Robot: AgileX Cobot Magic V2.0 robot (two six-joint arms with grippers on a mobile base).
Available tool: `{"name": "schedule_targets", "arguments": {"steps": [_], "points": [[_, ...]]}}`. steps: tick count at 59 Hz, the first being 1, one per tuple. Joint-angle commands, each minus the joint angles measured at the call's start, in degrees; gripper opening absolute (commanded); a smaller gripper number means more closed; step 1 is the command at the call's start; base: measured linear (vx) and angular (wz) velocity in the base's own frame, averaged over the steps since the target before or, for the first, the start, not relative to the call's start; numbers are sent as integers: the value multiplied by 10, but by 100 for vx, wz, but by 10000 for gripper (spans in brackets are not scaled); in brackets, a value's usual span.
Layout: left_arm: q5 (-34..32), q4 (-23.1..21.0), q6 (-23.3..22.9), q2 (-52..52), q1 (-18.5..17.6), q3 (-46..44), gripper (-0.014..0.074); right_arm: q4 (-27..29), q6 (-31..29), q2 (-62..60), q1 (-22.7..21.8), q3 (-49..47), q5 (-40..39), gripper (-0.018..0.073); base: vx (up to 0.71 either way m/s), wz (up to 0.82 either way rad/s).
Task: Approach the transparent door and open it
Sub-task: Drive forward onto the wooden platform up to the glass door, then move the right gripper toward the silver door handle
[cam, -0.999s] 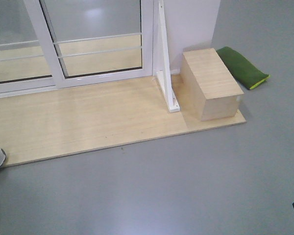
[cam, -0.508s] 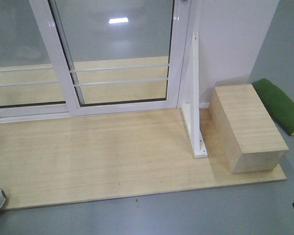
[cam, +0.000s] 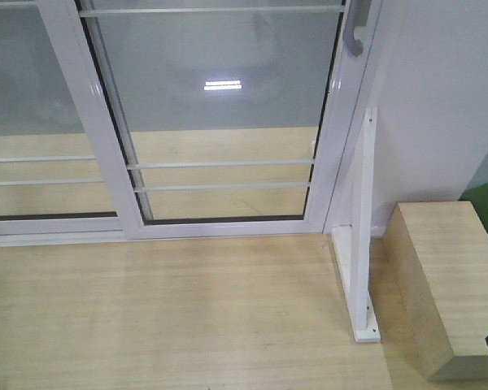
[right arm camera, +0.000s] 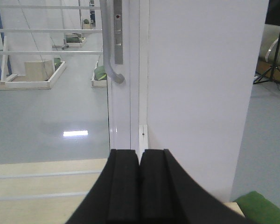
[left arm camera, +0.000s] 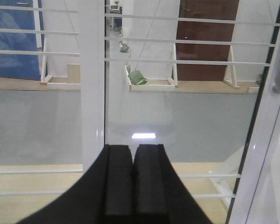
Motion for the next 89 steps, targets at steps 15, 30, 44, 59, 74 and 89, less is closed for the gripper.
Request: {"name": "schedule_targets", "arguments": {"steps": [15,30,44,59,74,89], "points": [[-49,-1,-3,-7,-1,18,-6,-4,-1,-4,-2,7,-49,-8,39,8],[-49,-1,-3,-7,-1,18,-6,-4,-1,-4,-2,7,-49,-8,31,5],[-49,-1,-3,-7,-1,18,-6,-4,-1,-4,-2,7,-49,-8,23,3],[-49,-1,-3,-7,-1,18,-6,-4,-1,-4,-2,7,-49,-8,14,1],[-47,-1,-3,9,-2,17,-6,-4,-1,4,-4,7,-46,-8,6,-2],[-42,-1,-3,10,-1,17,-6,-4,-1,5,-3,7,-44,-8,-1,2]]}}
